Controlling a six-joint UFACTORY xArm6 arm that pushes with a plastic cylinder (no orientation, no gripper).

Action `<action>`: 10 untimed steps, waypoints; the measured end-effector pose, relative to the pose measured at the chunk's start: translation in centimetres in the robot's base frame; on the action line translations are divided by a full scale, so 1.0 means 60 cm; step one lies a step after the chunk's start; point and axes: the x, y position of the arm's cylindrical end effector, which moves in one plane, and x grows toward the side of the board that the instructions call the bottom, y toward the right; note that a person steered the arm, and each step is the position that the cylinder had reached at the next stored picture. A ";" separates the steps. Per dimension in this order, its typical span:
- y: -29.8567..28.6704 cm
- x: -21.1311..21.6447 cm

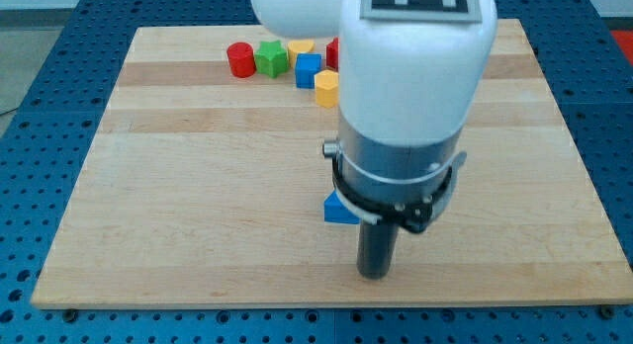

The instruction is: Move the blue triangle closer to yellow hexagon

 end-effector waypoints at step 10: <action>-0.060 -0.272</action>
